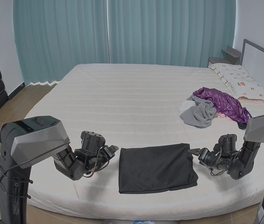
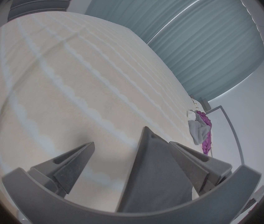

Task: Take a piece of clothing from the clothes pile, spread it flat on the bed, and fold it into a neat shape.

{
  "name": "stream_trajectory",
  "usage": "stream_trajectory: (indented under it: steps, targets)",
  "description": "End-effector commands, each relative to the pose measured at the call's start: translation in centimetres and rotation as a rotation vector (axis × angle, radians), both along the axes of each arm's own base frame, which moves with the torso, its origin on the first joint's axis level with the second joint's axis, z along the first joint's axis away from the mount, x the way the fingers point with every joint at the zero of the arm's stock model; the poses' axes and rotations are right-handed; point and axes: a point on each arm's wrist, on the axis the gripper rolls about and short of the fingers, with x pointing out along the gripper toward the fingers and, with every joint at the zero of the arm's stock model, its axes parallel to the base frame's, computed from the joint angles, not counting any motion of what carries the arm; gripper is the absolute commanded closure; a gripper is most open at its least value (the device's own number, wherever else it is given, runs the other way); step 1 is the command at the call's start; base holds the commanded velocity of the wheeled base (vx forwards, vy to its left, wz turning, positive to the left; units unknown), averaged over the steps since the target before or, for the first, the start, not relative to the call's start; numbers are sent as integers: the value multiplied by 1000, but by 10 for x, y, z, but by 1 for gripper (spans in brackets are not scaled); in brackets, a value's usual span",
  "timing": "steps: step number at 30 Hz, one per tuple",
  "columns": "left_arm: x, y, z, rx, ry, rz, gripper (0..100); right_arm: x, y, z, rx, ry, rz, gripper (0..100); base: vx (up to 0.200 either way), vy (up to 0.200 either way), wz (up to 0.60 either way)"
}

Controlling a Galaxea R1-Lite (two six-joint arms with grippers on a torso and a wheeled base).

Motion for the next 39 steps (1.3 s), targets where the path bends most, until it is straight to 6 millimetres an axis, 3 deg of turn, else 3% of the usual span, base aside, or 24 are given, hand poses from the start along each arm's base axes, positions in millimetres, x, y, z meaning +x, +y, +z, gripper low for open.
stream_trajectory:
  steps: [1, 5, 13, 23, 24, 39]
  targets:
    - [-40, 30, 38, -106, -29, 12, 0, -56, 0, 8, -2, -19, 125, 0, 0, 0, 0]
    - [-40, 34, 29, -114, 2, 19, 0, -68, 5, 0, 2, -7, 174, 0, 0, 0, 0]
    - [-39, 35, 22, -113, 7, 27, 0, -68, 8, -22, -72, -14, 236, 0, 0, 0, 0]
    - [-39, 35, 22, -115, 7, 26, 0, -67, 10, -23, -75, -37, 237, 0, 0, 0, 0]
    - [-39, 35, 21, -115, 9, 25, 0, -68, 8, -23, -76, -33, 235, 100, 0, 0, 0]
    - [-39, 36, 22, -115, 9, 29, 0, -81, -11, -23, -155, -13, 236, 100, 0, 0, 0]
